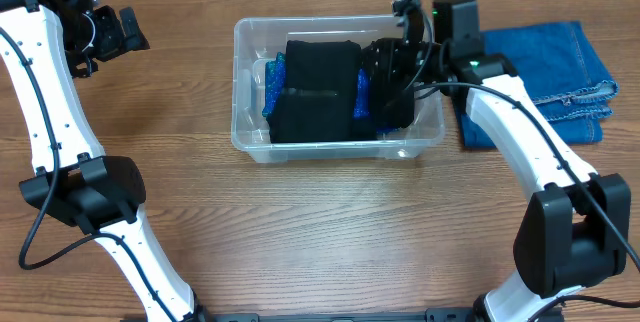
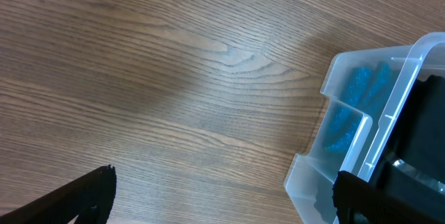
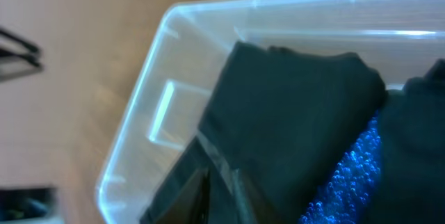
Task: Pack container
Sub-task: 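Lower the black garment into the bin's left side and press down, then open the right gripper and move it to the blue jeans, then grasp the folded blue jeans with the right gripper and lift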
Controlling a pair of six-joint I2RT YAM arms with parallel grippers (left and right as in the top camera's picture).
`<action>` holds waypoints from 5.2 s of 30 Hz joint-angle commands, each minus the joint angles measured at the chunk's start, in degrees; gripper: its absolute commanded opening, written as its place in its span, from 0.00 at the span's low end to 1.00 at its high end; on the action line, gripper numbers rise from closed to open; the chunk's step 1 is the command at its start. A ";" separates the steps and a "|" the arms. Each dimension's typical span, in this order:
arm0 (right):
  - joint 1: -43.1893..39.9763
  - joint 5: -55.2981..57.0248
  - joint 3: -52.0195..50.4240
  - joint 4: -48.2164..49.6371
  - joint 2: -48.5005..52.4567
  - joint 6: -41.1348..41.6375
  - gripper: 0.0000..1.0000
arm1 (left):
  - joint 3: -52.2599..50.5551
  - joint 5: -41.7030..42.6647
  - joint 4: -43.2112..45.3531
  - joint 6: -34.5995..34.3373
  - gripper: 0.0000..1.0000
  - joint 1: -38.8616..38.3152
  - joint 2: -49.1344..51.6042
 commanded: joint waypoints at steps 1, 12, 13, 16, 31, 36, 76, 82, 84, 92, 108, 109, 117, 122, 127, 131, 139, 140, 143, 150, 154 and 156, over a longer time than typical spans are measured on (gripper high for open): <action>3.56 13.29 1.57 -3.41 -0.57 -7.56 0.05 | 0.33 0.63 -0.11 -0.55 1.00 -0.11 -0.09; 8.22 19.96 1.57 -4.09 6.67 -8.55 0.04 | 0.33 0.66 -0.11 -0.57 1.00 -0.11 -0.09; 8.22 19.96 1.57 -4.11 7.78 -8.55 0.04 | 0.33 0.66 -0.11 -0.55 1.00 -0.11 -0.09; 8.22 19.96 1.57 -4.07 12.17 -8.37 0.04 | 0.33 0.63 -0.11 -0.57 1.00 -0.11 -0.09; 8.20 16.39 25.38 -21.92 12.81 -8.61 0.68 | 0.33 0.66 -0.11 -0.55 1.00 -0.11 -0.09; 6.84 6.05 29.40 -24.00 12.79 -8.57 1.00 | 0.33 0.63 -0.11 -0.55 1.00 -0.11 -0.09; -36.92 26.75 -9.29 -13.18 10.67 41.20 1.00 | 0.33 0.66 -0.11 -0.57 1.00 -0.11 -0.09; -34.14 27.43 -10.05 -8.81 10.67 33.53 0.73 | 0.33 0.63 -0.11 -0.55 1.00 -0.11 -0.09; -33.53 27.43 -10.05 -8.50 10.67 33.33 0.58 | 0.33 0.66 -0.11 -0.55 1.00 -0.11 -0.09; -33.46 27.36 -9.57 -7.06 10.58 27.96 0.04 | 0.33 0.63 -0.11 -0.55 1.00 -0.11 -0.09; -33.44 23.06 7.74 -24.00 -9.84 20.98 0.04 | 0.33 0.66 -0.11 -0.55 1.00 -0.11 -0.09; -33.44 22.67 7.74 -24.15 -11.02 20.96 0.04 | 0.33 0.66 -0.11 -0.57 1.00 -0.11 -0.09; -33.44 14.51 7.74 -25.31 -24.22 21.00 0.04 | 0.33 0.66 -0.09 -0.55 1.00 -0.11 -0.09; -30.97 13.49 7.74 -24.76 -31.69 21.22 0.04 | 0.33 0.66 -0.11 -0.55 1.00 -0.11 -0.09; -21.09 22.21 7.74 -22.97 -36.74 29.33 0.04 | 0.33 0.66 -0.09 -0.57 1.00 -0.11 -0.09; -10.51 32.68 7.74 -23.21 -36.37 38.12 0.04 | 0.33 0.66 -0.11 -0.55 1.00 -0.11 -0.09; 13.60 61.22 7.74 -21.18 -32.59 52.72 0.04 | 0.33 0.66 -0.11 -0.57 1.00 -0.11 -0.09; 15.47 63.47 7.72 -20.96 -31.78 54.03 0.04 | 0.33 0.66 -0.11 -0.55 1.00 -0.11 -0.09; 21.07 69.42 7.72 -20.31 -28.22 59.56 0.04 | 0.33 0.66 -0.11 -0.55 1.00 -0.11 -0.09; 28.35 76.65 7.72 -11.52 -17.49 63.47 0.04 | 0.33 0.66 -0.11 -0.55 1.00 -0.11 -0.09; 29.49 78.27 7.72 -6.67 -13.92 63.23 0.04 | 0.33 0.66 -0.11 -0.57 1.00 -0.11 -0.09; 29.49 78.90 7.72 -5.53 -13.25 63.25 0.04 | 0.33 0.66 -0.11 -0.57 1.00 -0.11 -0.09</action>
